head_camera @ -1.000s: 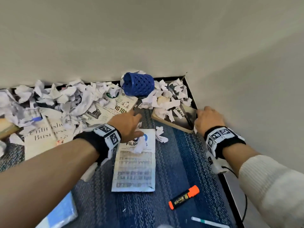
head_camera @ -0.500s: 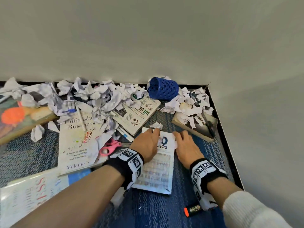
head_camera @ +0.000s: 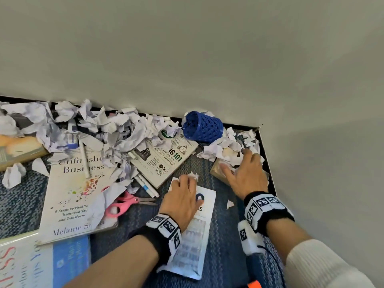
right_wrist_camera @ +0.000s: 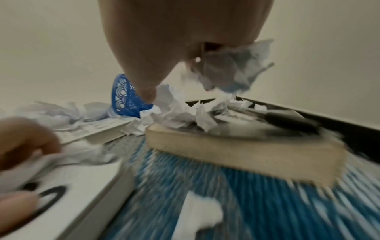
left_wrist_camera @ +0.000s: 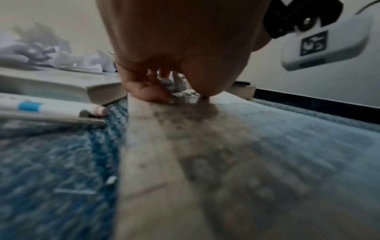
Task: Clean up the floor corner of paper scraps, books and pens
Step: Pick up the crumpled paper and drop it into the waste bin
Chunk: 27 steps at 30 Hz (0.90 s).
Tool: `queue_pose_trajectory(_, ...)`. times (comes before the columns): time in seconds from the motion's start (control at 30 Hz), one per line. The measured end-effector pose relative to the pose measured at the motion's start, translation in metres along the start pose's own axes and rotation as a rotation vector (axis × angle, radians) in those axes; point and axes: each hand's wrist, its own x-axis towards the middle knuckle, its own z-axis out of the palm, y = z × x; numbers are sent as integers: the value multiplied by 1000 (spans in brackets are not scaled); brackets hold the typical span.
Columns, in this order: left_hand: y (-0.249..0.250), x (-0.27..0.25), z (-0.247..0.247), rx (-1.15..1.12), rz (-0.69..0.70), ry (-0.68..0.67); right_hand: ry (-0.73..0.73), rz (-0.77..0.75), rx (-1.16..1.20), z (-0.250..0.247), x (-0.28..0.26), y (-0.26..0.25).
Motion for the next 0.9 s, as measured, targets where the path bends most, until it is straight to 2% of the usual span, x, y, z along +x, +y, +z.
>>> queue_pose_trajectory(0.07,0,6,-3,-13,-27,25,-107,0,-68,7,18,0)
queue_pose_trajectory(0.13,-3,15,-12,78,2,42,-205,-8,-10,20,26,-1)
queue_pose_trajectory(0.2,-7,27,-23,146,6,39,-154,-56,86,33,22,-3)
queue_pose_trajectory(0.27,-10,38,-31,134,18,89,-84,-130,58,43,12,-3)
queue_pose_trajectory(0.4,-10,57,-27,93,192,153,-205,-191,-11,43,-5,-5)
queue_pose_trajectory(0.47,-7,64,-22,76,236,113,-148,-171,107,40,-15,-1)
queue_pose_trajectory(0.57,-1,66,-16,103,244,19,45,-90,187,38,-35,13)
queue_pose_trajectory(0.67,2,68,-15,128,257,-4,83,28,197,35,-58,34)
queue_pose_trajectory(0.77,-1,73,-17,2,218,-21,54,106,234,40,-71,52)
queue_pose_trajectory(0.9,-10,85,-26,-331,65,47,-139,87,340,47,-76,49)
